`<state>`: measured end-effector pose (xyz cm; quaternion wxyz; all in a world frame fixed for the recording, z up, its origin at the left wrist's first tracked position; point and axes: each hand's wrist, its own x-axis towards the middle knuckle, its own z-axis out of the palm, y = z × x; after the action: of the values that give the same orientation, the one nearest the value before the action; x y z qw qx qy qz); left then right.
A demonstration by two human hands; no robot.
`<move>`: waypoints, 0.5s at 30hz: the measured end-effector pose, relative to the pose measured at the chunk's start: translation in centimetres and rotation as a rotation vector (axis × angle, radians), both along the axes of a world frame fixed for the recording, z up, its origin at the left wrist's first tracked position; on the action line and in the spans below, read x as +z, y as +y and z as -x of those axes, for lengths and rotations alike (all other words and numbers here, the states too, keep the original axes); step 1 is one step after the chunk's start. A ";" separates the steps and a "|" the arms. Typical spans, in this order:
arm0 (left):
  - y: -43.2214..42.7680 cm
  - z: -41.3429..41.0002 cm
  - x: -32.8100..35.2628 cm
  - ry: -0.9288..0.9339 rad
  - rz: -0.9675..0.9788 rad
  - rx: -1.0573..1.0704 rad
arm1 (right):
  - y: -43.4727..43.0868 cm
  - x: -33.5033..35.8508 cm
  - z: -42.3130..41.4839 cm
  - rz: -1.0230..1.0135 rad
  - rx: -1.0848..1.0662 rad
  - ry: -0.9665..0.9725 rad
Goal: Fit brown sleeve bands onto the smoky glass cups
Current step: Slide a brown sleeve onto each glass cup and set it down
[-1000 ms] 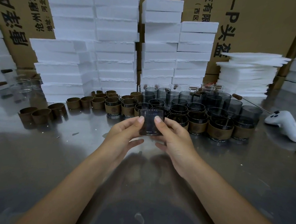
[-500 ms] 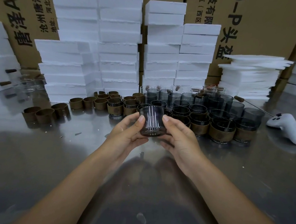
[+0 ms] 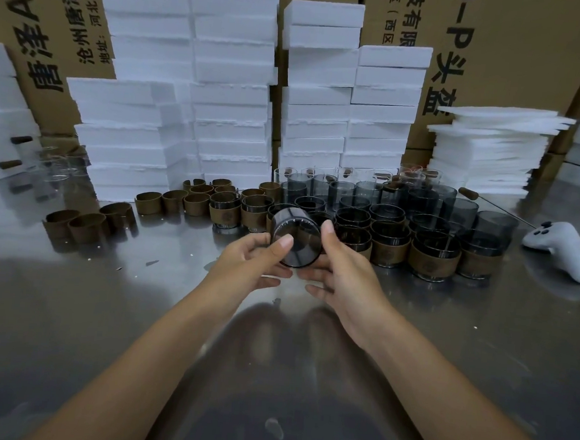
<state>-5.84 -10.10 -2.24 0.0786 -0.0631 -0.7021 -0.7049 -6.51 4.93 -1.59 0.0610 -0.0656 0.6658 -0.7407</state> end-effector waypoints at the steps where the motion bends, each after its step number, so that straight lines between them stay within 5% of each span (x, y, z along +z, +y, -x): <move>1: -0.1 0.1 0.0 -0.011 -0.022 -0.004 | 0.0 -0.1 -0.1 -0.007 0.016 0.028; 15: 0.2 0.4 -0.3 -0.132 -0.008 -0.054 | -0.7 -0.6 -0.1 0.027 -0.021 0.030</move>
<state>-6.25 -9.85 -2.57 0.0133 -0.0352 -0.7009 -0.7123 -6.37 4.25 -2.20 0.0424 -0.0707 0.6573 -0.7491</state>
